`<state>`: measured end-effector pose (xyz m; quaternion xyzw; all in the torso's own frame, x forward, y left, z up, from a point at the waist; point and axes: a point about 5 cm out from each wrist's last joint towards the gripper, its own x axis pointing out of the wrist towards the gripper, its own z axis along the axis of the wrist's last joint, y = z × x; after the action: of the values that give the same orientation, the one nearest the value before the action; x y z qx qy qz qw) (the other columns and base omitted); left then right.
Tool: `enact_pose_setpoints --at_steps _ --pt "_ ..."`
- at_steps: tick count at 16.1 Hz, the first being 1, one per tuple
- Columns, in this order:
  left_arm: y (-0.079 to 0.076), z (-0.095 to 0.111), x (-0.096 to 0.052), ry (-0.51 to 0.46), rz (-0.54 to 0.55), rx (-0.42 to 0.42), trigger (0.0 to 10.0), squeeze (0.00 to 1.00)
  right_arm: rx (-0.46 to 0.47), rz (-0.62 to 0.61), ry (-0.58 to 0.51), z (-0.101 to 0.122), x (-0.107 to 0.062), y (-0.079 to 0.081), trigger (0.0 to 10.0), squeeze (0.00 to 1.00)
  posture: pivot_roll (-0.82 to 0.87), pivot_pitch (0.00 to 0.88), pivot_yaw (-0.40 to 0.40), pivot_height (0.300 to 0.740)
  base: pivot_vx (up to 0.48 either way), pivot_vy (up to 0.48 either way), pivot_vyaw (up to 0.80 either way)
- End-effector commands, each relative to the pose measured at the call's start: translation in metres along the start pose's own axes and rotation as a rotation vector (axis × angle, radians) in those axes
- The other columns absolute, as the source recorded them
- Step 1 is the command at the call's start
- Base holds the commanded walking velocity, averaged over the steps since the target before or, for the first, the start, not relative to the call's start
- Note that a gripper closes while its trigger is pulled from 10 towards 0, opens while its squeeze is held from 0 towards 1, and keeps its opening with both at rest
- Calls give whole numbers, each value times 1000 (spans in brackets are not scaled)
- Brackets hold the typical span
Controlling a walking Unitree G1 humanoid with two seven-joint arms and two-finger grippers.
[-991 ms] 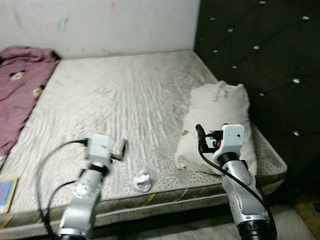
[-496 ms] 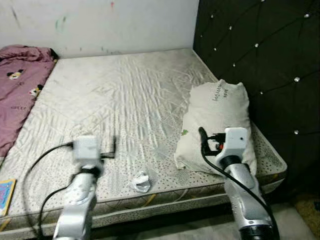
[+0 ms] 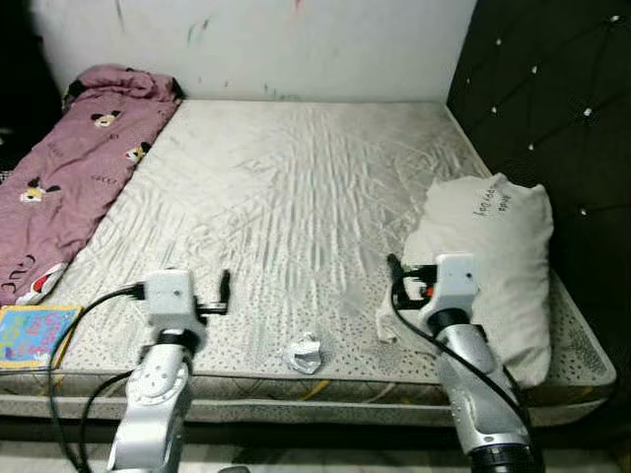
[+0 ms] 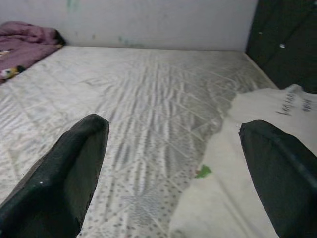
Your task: Clean up the room
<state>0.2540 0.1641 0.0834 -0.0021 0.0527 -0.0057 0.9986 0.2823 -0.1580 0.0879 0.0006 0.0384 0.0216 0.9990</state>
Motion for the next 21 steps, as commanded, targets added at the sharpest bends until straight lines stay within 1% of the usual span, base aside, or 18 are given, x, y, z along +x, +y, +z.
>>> enact_pose_setpoints --at_steps 1,5,8,11,14,15,17,19,21 --pt "1 3 2 -4 -4 14 10000 0 5 -8 11 -1 2 0 10000 0 44 0 -11 740 0 480 0" --pt "4 1 4 6 25 -9 10000 0 -9 7 9 0 4 3 10000 0 45 0 -9 740 0 480 0" --pt "2 2 7 4 14 -8 10000 0 -13 17 3 1 6 4 10000 0 43 0 -10 740 0 480 0" --pt "2 3 9 0 28 -10 10000 0 -15 29 -8 2 7 6 10000 0 42 0 -10 740 0 480 0" --pt "3 6 11 -18 42 -5 10000 0 -2 36 -10 3 9 9 10000 0 48 0 -9 740 0 0 0" --pt "4 9 12 -29 47 -4 10000 0 13 45 -9 3 11 12 10000 0 48 0 -8 740 0 0 0" --pt "4 9 13 -36 53 -31 10000 0 26 48 -8 4 13 14 10000 0 49 0 -8 740 0 0 -288" --pt "5 7 14 -11 67 -47 10000 0 9 62 -21 6 15 17 10000 0 52 0 -11 740 0 0 -281" --pt "5 7 13 -10 49 -53 10000 0 4 63 -20 5 15 17 10000 0 52 0 -11 740 0 0 0"
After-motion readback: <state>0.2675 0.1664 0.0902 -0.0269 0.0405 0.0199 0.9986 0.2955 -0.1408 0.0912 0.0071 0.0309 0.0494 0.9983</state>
